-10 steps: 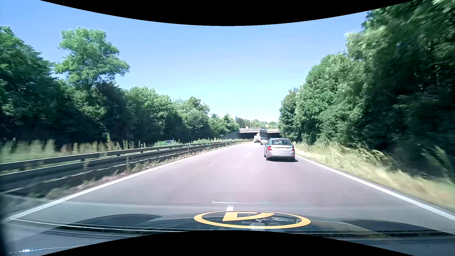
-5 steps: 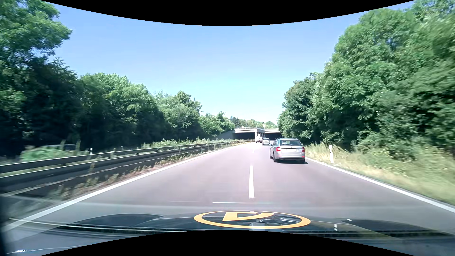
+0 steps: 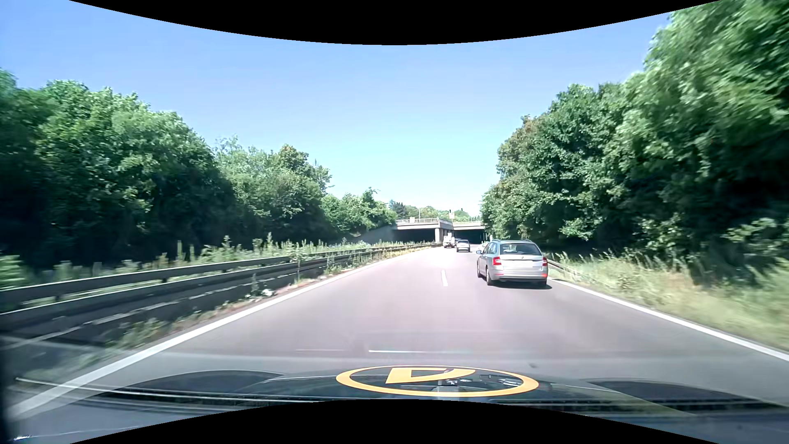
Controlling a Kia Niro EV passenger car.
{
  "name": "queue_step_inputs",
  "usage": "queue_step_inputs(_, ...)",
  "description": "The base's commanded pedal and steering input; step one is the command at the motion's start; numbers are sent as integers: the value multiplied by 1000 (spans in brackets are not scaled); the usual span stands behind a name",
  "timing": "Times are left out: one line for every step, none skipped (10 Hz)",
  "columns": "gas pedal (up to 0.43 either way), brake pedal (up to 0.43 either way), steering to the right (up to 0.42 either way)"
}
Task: Follow the waypoints while adhering to traffic rules and regulations
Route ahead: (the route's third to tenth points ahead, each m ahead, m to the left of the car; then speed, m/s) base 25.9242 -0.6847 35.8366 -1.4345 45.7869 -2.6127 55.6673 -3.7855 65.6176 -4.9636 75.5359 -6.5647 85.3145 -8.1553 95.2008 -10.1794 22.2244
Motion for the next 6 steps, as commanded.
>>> queue_step_inputs(248,0,11)
queue_step_inputs(248,0,11)
queue_step_inputs(248,0,11)
queue_step_inputs(248,0,11)
queue_step_inputs(248,0,12)
queue_step_inputs(248,0,11)
